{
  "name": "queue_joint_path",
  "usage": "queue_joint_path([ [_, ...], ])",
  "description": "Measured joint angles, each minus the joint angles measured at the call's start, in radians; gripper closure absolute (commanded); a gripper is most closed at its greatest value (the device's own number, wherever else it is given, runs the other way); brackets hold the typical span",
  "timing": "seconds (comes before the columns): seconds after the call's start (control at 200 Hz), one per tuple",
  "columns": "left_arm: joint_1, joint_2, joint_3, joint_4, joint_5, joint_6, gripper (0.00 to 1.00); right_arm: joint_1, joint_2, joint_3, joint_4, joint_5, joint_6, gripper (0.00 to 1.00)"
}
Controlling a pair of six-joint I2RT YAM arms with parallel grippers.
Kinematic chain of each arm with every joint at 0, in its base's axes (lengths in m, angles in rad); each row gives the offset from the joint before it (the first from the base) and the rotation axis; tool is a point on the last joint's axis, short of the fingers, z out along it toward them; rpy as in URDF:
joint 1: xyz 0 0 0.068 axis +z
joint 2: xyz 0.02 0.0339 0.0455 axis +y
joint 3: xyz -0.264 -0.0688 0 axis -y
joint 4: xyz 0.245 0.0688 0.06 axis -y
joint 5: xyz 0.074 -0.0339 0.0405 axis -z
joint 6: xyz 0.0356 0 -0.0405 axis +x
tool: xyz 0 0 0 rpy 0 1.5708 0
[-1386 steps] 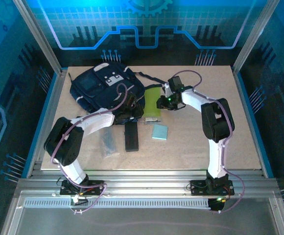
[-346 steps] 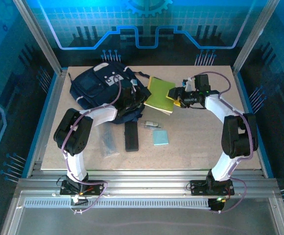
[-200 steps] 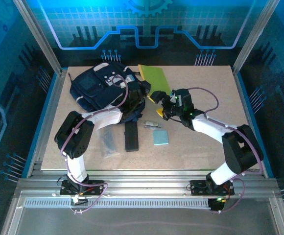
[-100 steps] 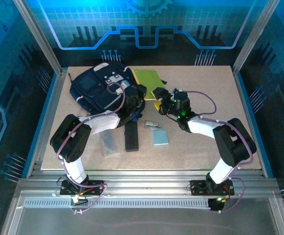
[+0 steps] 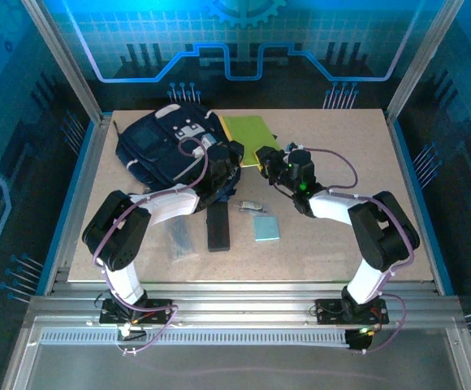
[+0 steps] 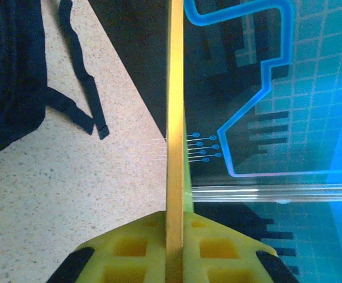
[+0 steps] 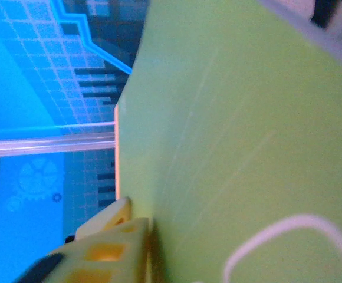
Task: Pack books, pencil case, and school supplies into a backpack
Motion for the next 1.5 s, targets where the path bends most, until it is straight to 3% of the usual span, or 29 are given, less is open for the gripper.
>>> queue_joint_path([
  [0.025, 0.001, -0.001, 0.0, -0.009, 0.006, 0.003, 0.6, -0.003, 0.0, 0.001, 0.005, 0.001, 0.002, 1.0],
  [0.115, 0.009, -0.017, -0.001, -0.063, 0.058, 0.058, 0.31, -0.026, -0.004, 0.001, -0.009, -0.011, -0.022, 1.0],
  [0.295, 0.102, -0.1, 0.015, -0.249, 0.224, 0.226, 0.22, -0.134, -0.038, 0.001, -0.124, -0.068, -0.117, 1.0],
  [0.48, 0.214, -0.092, 0.184, -0.569, 0.315, 0.518, 0.22, -0.238, -0.13, -0.002, -0.294, -0.143, -0.268, 1.0],
  [0.7, 0.203, 0.045, 0.476, -0.898, 0.345, 0.826, 0.21, -0.328, -0.234, -0.002, -0.525, -0.239, -0.461, 1.0],
  [0.921, 0.179, 0.177, 0.515, -1.088, 0.319, 1.018, 0.2, -0.384, -0.309, -0.013, -0.687, -0.296, -0.594, 1.0],
  [1.011, 0.166, 0.235, 0.529, -1.13, 0.29, 1.058, 0.21, -0.392, -0.328, -0.022, -0.728, -0.311, -0.627, 1.0],
  [1.061, 0.16, 0.267, 0.539, -1.15, 0.265, 1.075, 0.26, -0.394, -0.334, -0.027, -0.742, -0.325, -0.642, 1.0],
  [1.196, 0.16, 0.306, 0.565, -1.172, 0.229, 1.081, 0.57, -0.395, -0.346, -0.035, -0.769, -0.367, -0.674, 1.0],
  [1.271, 0.169, 0.305, 0.575, -1.172, 0.225, 1.08, 0.58, -0.394, -0.357, -0.035, -0.786, -0.379, -0.696, 1.0],
  [1.426, 0.183, 0.304, 0.589, -1.175, 0.218, 1.077, 0.5, -0.379, -0.391, -0.035, -0.84, -0.375, -0.746, 1.0],
  [1.501, 0.183, 0.305, 0.604, -1.177, 0.217, 1.078, 0.61, -0.368, -0.396, -0.034, -0.856, -0.375, -0.761, 1.0],
])
